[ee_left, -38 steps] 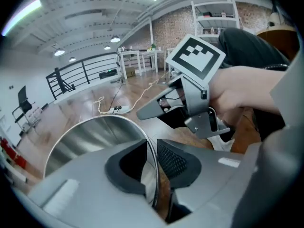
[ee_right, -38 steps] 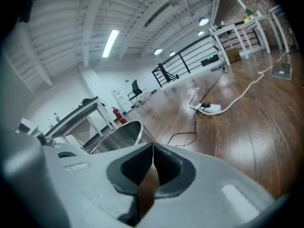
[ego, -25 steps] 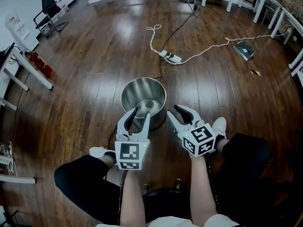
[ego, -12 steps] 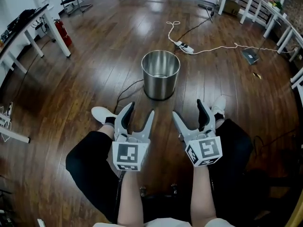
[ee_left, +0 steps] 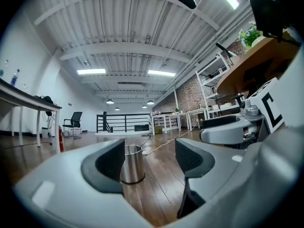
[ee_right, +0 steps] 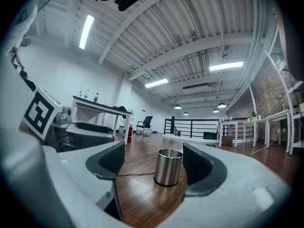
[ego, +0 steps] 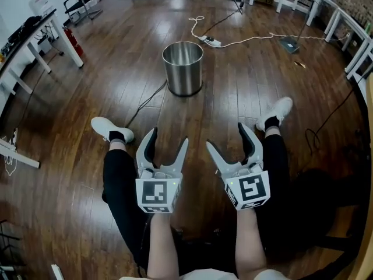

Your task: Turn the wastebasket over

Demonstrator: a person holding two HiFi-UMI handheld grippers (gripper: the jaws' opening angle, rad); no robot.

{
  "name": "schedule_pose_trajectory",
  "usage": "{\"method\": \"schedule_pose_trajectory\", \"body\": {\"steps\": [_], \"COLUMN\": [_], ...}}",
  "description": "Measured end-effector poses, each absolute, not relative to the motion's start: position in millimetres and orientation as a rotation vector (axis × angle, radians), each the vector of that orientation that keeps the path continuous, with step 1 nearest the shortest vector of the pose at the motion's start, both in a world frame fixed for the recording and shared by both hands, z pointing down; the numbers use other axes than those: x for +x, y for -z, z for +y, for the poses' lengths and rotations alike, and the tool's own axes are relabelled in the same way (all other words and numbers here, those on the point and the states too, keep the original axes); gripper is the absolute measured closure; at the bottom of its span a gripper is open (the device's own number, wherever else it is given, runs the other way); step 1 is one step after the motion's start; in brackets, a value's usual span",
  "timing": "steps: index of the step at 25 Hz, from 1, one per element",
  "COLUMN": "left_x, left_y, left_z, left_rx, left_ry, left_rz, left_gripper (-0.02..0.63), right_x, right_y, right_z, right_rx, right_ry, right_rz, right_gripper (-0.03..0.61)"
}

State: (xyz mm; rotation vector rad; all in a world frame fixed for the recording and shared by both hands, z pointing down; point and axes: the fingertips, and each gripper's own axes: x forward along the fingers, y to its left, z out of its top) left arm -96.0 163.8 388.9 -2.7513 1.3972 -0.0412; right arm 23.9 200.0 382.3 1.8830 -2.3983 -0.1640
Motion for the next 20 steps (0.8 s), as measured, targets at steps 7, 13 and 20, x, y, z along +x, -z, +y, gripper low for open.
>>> {"method": "schedule_pose_trajectory", "body": {"steps": [7,13,20], "left_x": [-123,-154,-158], "left_y": [-397,-380,-364], "left_z": [242,279,308], "left_rx": [-2.787,-2.74,-2.712], "left_ry": [0.016,-0.031,-0.083], "left_rz": [1.412,1.461,1.431], "left_gripper": [0.27,0.272,0.327], "right_x": [6,-8,-16], "right_y": [-400,-381,-360], "right_z": [276,321,349], "right_rx": [1.911,1.969,1.99], "right_ry": [0.092,0.132,0.188], "right_rz": [-2.33,-2.293,-2.294], "right_gripper": [0.215,0.215,0.215]}}
